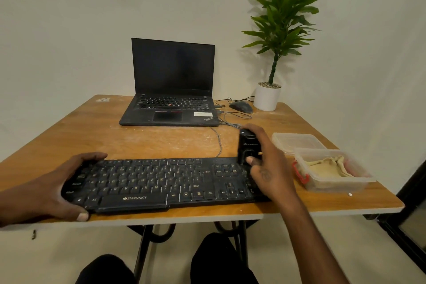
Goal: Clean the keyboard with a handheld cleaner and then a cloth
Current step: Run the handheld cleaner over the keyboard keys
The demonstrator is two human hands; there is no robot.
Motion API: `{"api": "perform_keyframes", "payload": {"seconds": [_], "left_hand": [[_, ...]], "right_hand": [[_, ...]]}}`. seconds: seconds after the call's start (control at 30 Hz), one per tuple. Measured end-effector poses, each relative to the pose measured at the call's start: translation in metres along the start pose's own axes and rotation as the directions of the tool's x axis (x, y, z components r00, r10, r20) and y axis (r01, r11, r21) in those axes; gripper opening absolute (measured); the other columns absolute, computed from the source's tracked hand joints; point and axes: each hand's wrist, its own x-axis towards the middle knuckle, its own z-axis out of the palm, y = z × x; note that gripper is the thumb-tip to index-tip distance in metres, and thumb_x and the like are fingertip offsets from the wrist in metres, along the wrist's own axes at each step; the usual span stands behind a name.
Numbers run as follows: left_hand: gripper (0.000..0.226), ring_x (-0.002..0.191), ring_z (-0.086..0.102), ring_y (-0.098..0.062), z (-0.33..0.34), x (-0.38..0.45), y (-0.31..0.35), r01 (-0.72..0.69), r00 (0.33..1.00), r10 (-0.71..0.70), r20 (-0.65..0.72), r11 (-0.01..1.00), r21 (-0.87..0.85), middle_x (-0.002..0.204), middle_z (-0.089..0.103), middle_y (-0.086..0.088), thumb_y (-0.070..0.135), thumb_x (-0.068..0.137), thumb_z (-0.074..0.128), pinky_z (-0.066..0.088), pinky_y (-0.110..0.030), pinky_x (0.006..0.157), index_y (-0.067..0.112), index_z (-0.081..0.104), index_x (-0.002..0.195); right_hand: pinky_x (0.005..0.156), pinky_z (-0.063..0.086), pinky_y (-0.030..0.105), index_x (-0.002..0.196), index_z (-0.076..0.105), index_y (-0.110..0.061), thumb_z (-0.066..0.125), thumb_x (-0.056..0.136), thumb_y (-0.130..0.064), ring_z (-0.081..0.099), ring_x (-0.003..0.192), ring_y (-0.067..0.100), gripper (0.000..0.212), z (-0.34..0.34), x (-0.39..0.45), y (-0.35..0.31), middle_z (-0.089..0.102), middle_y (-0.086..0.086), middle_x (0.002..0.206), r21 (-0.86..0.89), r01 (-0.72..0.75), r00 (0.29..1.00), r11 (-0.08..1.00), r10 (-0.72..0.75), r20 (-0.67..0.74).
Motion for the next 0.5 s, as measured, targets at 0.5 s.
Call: {"api": "perform_keyframes", "payload": {"seconds": [0.5], "left_hand": [[0.128,0.138,0.054,-0.019,-0.002,-0.006,0.021,-0.030,1.000,0.030,-0.002,0.999,-0.045,0.154,0.050,0.012,0.088,0.031,0.089,0.046,-0.056,0.115,0.072,0.032,0.144]], "right_hand": [[0.071,0.056,0.037,0.133,0.035,-0.058,0.058,0.082,0.009,0.060,0.083,0.007,0.087,0.007,0.018,-0.001,0.060,-0.008,0.099,-0.038,0.007,0.999,0.999,-0.006,0.036]]}}
